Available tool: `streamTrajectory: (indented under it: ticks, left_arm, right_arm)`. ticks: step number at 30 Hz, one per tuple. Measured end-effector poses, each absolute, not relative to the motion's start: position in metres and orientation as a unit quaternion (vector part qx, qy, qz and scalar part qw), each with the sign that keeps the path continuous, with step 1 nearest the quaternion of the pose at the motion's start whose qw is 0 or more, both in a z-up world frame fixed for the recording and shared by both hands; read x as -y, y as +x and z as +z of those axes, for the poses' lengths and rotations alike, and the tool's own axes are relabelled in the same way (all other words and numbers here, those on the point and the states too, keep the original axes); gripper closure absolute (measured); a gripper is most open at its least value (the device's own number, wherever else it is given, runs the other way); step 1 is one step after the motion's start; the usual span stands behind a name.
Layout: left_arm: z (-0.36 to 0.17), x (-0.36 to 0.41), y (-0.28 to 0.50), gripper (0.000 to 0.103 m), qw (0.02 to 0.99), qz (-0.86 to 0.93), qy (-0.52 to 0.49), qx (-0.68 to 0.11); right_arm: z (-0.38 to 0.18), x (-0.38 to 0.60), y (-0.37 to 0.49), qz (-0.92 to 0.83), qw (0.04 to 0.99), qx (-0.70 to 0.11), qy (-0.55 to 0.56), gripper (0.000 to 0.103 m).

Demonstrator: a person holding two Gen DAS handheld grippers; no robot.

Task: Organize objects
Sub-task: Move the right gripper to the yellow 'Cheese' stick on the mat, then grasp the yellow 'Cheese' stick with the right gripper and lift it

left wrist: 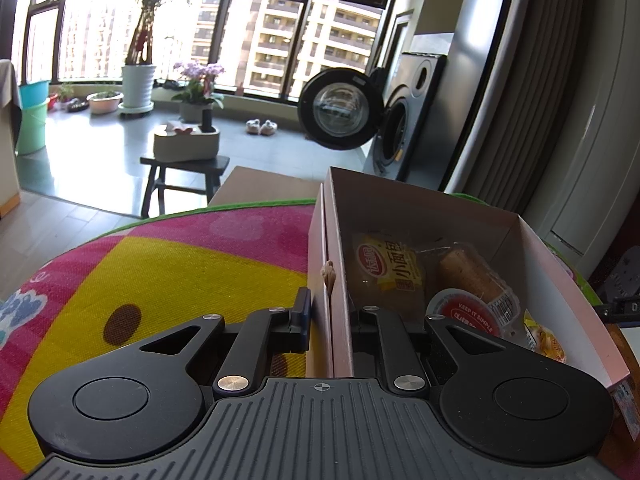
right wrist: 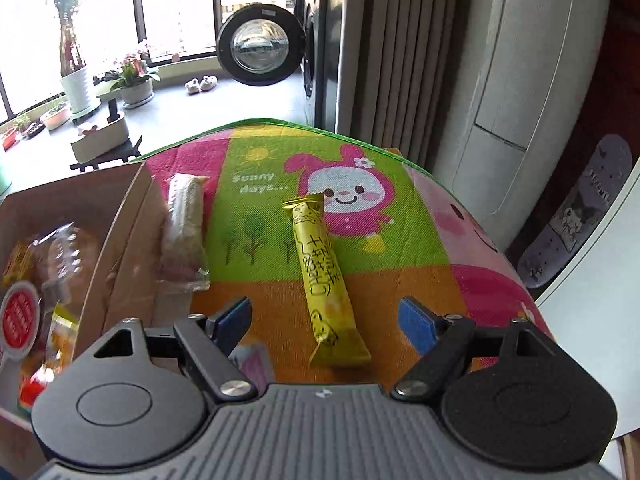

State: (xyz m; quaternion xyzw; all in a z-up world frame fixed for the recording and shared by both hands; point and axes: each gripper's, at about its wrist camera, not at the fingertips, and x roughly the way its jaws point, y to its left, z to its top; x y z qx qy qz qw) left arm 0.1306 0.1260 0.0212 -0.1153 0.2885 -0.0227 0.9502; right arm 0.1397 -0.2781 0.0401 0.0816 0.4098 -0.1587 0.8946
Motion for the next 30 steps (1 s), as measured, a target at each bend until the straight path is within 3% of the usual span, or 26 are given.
streamTrajectory:
  ticks: [7, 11, 14, 30]
  left_arm:
    - [0.021, -0.126, 0.131, 0.088, 0.950, -0.023, -0.115, -0.289]
    - [0.021, -0.126, 0.131, 0.088, 0.950, -0.023, -0.115, -0.289]
    - [0.021, -0.125, 0.131, 0.088, 0.950, -0.023, -0.115, -0.289]
    - [0.021, -0.125, 0.131, 0.088, 0.950, -0.023, -0.114, -0.288]
  right_arm:
    - [0.022, 0.295, 0.180, -0.181, 0.878, -0.427, 0.118, 0.026]
    - [0.025, 0.288, 0.170, -0.164, 0.884, -0.432, 0.072, 0.060]
    - [0.029, 0.287, 0.156, -0.153, 0.881, -0.443, 0.054, 0.076]
    - [0.039, 0.259, -0.005, -0.107, 0.875, -0.470, 0.035, 0.079]
